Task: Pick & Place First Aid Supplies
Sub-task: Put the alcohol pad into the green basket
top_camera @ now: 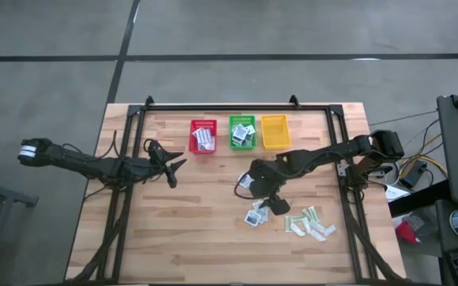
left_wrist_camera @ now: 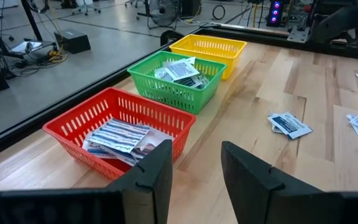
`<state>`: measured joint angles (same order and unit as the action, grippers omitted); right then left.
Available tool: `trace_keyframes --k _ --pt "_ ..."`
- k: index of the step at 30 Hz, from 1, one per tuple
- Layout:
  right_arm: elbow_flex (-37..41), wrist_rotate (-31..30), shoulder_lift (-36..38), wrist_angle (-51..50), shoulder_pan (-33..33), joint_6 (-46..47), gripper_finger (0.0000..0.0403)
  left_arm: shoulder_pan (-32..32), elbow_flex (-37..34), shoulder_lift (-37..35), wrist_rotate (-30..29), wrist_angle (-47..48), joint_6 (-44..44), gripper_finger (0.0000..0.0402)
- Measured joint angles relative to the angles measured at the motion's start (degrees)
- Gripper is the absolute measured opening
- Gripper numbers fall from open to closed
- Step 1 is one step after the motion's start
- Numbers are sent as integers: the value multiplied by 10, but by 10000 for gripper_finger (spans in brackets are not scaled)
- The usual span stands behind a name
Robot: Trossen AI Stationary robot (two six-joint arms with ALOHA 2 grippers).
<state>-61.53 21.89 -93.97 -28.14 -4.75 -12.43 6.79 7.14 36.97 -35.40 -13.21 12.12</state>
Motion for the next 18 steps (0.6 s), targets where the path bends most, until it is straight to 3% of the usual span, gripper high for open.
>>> trace_keyframes --k 18 --pt "44 0 0 1 -2 -2 196 0 0 0 0 0 -12 133"
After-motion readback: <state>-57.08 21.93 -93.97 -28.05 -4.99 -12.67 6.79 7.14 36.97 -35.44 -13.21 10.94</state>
